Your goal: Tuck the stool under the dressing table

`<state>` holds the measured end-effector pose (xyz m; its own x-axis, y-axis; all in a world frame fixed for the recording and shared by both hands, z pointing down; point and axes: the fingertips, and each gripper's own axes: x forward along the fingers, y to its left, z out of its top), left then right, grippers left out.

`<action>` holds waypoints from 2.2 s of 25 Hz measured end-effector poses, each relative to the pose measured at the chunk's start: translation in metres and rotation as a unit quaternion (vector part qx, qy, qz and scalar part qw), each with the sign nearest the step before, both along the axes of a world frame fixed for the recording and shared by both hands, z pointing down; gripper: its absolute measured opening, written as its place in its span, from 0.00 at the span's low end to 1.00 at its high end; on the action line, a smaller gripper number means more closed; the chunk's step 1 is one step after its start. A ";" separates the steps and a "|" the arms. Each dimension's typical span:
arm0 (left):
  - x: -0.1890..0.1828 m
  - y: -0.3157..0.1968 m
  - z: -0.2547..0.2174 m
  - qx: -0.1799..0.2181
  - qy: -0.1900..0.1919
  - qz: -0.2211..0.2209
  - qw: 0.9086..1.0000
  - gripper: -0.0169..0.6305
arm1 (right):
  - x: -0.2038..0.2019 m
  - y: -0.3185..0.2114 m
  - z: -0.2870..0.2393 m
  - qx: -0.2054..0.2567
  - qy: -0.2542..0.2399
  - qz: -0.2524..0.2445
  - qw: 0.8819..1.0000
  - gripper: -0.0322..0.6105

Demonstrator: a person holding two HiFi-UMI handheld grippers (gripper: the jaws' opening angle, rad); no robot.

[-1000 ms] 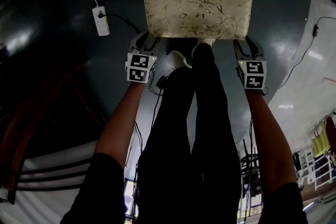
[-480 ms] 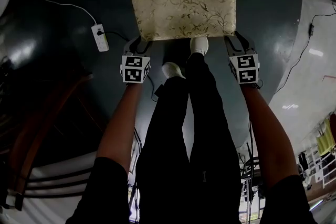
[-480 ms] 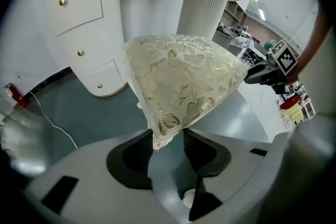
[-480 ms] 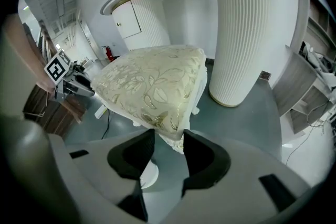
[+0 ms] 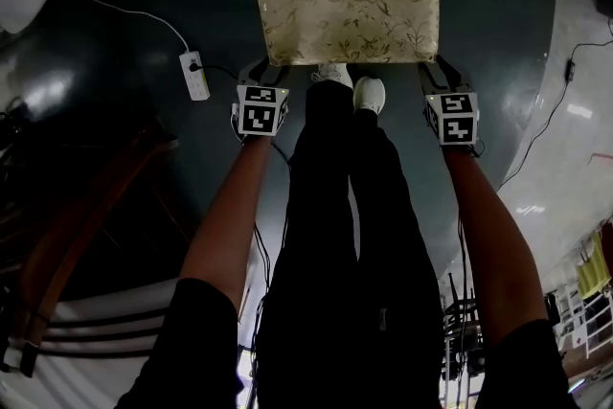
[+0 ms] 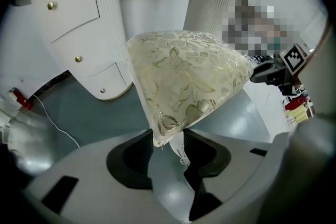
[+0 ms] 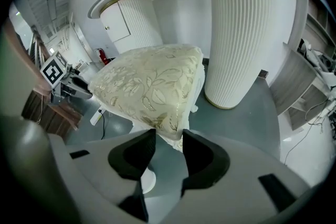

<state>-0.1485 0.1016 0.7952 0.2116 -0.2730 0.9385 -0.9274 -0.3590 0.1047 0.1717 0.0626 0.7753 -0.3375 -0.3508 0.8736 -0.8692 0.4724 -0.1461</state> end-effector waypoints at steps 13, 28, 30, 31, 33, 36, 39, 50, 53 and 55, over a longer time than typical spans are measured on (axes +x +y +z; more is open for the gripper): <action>-0.006 0.002 0.001 -0.023 -0.001 0.036 0.999 0.32 | -0.003 0.006 0.000 -0.019 0.012 0.001 1.000 0.33; -0.007 0.002 -0.001 -0.022 0.002 0.012 1.000 0.31 | -0.004 0.003 -0.001 -0.015 0.012 0.012 1.000 0.33; -0.006 -0.002 0.000 -0.010 0.009 0.011 1.000 0.31 | -0.004 0.002 0.000 -0.012 0.011 0.022 1.000 0.33; -0.005 -0.003 0.000 -0.004 0.014 0.010 1.000 0.31 | -0.004 0.002 0.000 -0.011 0.012 0.028 0.999 0.33; -0.004 -0.004 -0.001 0.005 0.019 0.012 1.000 0.31 | -0.003 0.003 -0.001 -0.009 0.014 0.037 0.999 0.33; -0.007 -0.007 -0.004 0.014 0.020 0.010 1.000 0.31 | -0.007 0.005 -0.003 -0.003 0.010 0.039 0.999 0.33; -0.009 -0.010 -0.003 0.016 0.018 0.010 1.000 0.31 | -0.008 0.006 -0.002 0.003 0.008 0.045 0.999 0.33; -0.009 -0.023 -0.006 0.037 0.033 -0.017 0.999 0.31 | -0.008 -0.001 0.001 0.013 0.004 0.069 0.998 0.33; -0.009 -0.059 -0.009 0.044 0.036 -0.010 0.998 0.31 | -0.008 -0.038 -0.002 0.025 0.005 0.077 0.997 0.33; -0.011 -0.078 -0.011 0.047 0.036 -0.009 0.998 0.31 | -0.009 -0.057 -0.004 0.031 0.006 0.079 0.996 0.33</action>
